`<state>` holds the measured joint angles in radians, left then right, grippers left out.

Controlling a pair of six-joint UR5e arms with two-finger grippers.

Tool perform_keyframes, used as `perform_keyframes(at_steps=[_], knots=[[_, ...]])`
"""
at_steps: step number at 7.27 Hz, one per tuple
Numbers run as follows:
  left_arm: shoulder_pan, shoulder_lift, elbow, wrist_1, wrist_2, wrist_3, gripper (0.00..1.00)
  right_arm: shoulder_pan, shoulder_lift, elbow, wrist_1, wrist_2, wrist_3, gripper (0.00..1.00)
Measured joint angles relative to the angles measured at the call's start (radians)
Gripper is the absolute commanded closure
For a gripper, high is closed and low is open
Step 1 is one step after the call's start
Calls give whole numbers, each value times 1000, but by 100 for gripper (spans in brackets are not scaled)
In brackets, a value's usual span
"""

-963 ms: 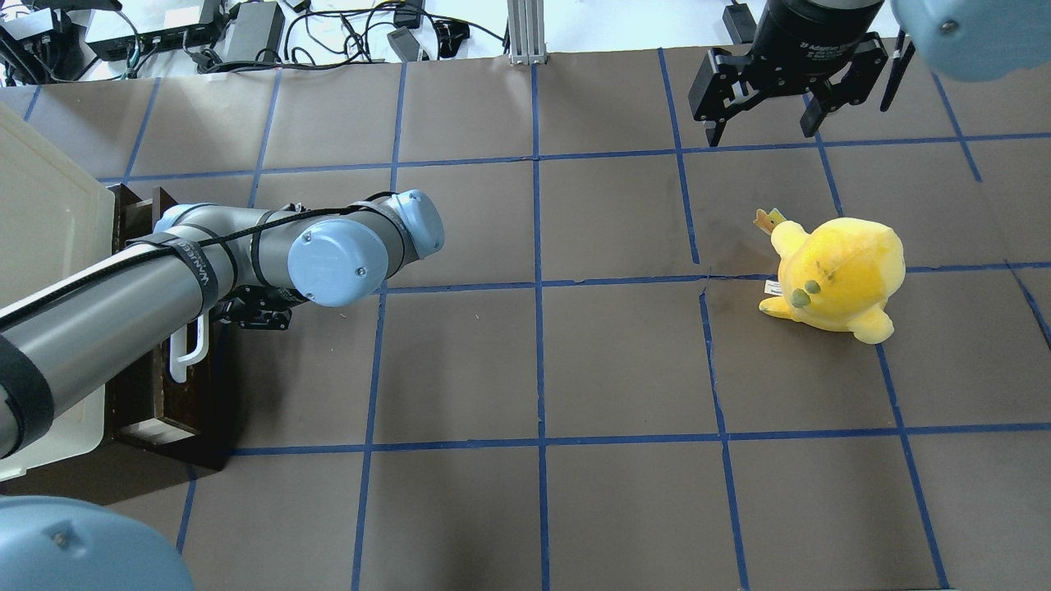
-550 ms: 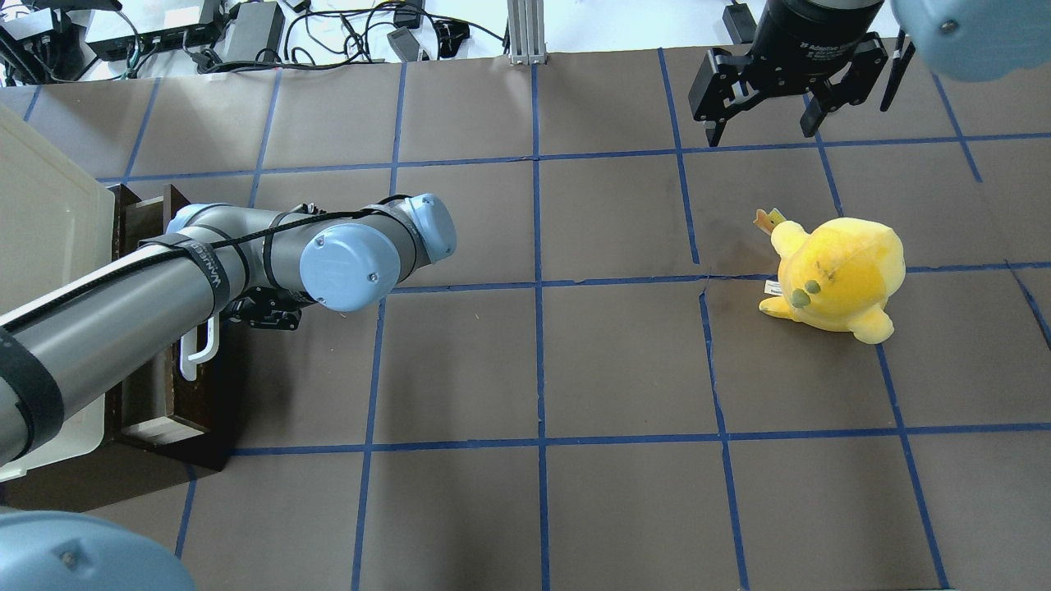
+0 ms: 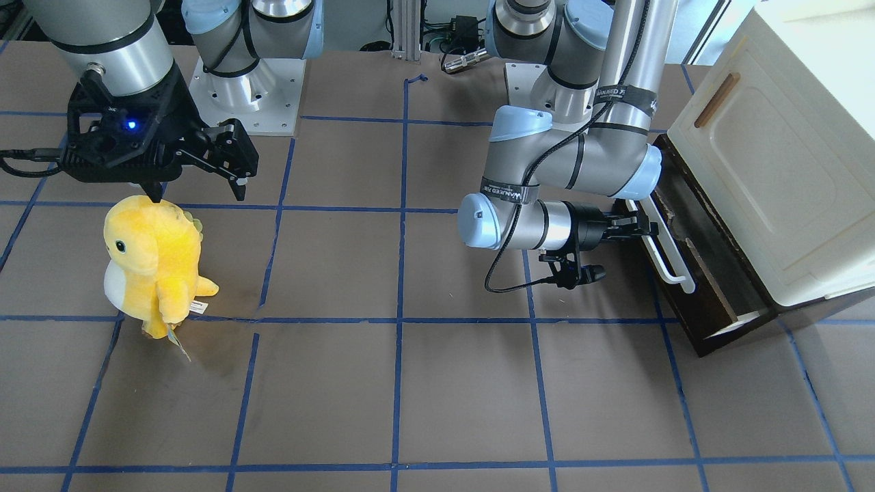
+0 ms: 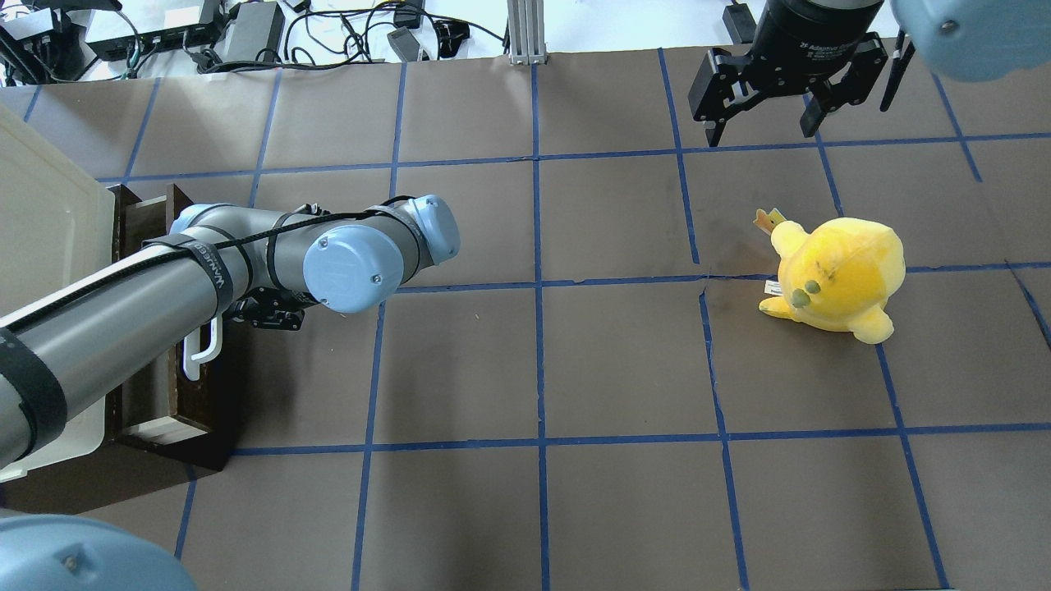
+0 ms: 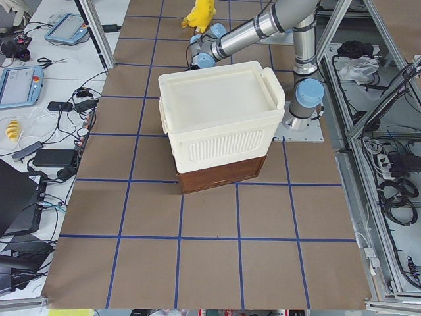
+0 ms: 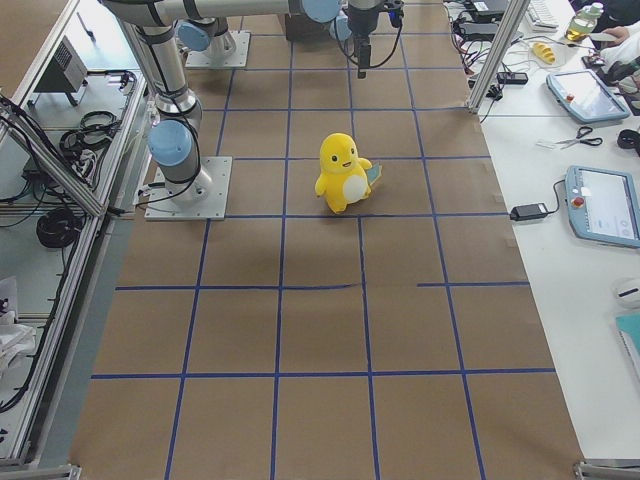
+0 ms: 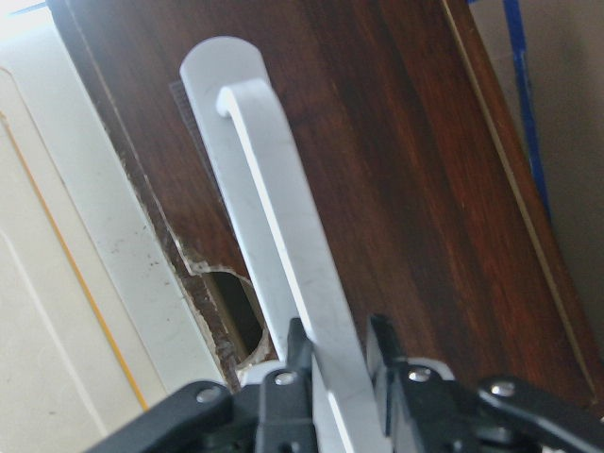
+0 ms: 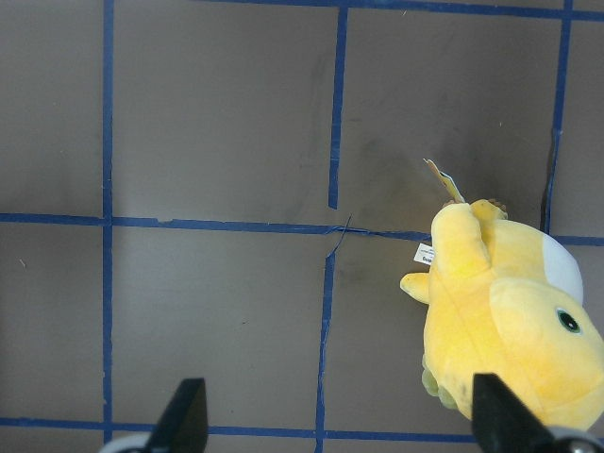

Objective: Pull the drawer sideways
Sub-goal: 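Keep pulling the drawer outward with the left gripper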

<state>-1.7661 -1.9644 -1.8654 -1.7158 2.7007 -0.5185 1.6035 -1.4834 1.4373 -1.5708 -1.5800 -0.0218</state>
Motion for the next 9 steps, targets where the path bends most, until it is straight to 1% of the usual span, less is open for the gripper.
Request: perform_keyframes(at_steps=[9], knots=[[-44,1,9,2,-4,0,88,0,0,0,0,0,0,0]])
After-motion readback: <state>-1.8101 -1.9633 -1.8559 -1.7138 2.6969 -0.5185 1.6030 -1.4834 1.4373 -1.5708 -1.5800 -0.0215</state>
